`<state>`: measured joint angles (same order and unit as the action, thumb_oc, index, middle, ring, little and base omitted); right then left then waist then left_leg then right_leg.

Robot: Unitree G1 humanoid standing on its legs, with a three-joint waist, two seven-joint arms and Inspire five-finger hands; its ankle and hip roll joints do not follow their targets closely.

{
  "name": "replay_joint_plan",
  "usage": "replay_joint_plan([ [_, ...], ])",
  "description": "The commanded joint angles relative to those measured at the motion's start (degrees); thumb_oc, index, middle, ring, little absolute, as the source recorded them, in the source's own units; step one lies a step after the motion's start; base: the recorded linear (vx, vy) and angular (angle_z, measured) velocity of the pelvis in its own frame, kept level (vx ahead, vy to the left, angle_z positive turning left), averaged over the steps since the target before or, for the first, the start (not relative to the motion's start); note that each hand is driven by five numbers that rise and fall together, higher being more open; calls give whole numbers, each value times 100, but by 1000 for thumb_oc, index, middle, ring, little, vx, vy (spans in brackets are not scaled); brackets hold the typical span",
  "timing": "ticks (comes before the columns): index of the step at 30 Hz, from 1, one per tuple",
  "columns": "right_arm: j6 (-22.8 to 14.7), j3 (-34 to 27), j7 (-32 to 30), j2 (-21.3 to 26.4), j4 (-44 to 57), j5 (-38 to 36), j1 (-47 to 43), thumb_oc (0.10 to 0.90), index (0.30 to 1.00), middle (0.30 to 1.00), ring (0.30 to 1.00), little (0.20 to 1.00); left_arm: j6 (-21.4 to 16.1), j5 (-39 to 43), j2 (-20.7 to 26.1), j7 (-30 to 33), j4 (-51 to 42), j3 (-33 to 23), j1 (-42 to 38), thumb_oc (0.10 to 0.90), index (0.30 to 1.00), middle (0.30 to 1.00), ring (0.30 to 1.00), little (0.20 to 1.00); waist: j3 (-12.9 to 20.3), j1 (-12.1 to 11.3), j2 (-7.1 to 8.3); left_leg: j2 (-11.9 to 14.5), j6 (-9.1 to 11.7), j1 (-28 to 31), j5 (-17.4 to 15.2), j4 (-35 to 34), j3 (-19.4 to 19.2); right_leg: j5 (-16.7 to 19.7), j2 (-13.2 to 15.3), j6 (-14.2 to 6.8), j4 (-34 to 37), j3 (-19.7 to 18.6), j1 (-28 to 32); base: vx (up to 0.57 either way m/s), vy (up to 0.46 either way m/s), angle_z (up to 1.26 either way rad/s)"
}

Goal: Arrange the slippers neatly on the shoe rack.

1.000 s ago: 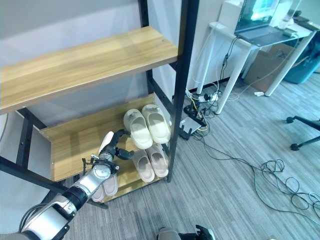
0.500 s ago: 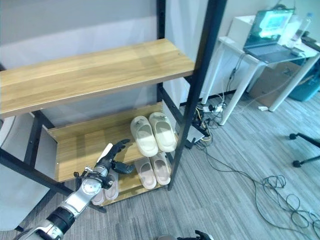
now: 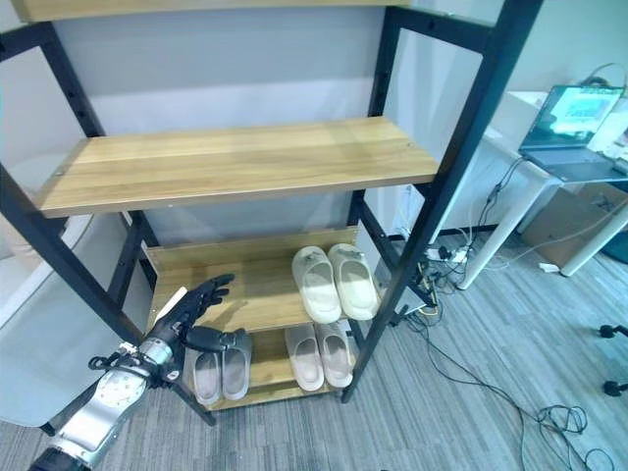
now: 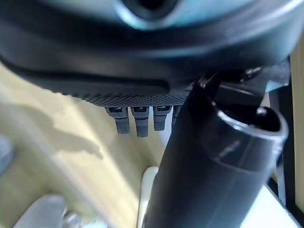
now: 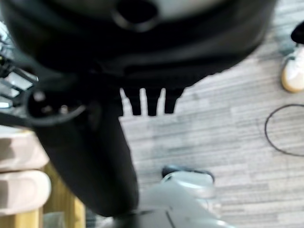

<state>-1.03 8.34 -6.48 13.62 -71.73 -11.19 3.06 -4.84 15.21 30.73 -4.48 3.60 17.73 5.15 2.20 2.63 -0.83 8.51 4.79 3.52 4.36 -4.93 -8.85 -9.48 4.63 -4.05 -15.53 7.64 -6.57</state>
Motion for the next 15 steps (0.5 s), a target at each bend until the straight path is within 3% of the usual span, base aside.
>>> replay_joint_plan([
  [1,-102,252,213,-382,-140,294,-135,800,900,900,900,900,-458,306,364,-244,-883,-519,-5,800,900,900,900,900,51,-51,430,-558,-204,-44,-621,-7,133,1267,238,-554,2053,325,750,-16,35,3],
  [9,-61,322,233,-237,-151,643,-209,800,900,900,900,900,-313,893,613,-827,-395,-347,245,800,900,900,900,900,-5,-130,442,-657,-268,-69,-625,-7,223,1346,312,-592,2053,403,757,-17,49,12],
  [15,-79,356,374,-239,-118,286,-359,800,900,900,900,900,-229,491,239,-688,1883,-131,6,800,900,900,900,900,-23,-158,453,-714,-307,-126,-626,-7,221,1415,361,-603,2053,376,694,-13,41,-1],
])
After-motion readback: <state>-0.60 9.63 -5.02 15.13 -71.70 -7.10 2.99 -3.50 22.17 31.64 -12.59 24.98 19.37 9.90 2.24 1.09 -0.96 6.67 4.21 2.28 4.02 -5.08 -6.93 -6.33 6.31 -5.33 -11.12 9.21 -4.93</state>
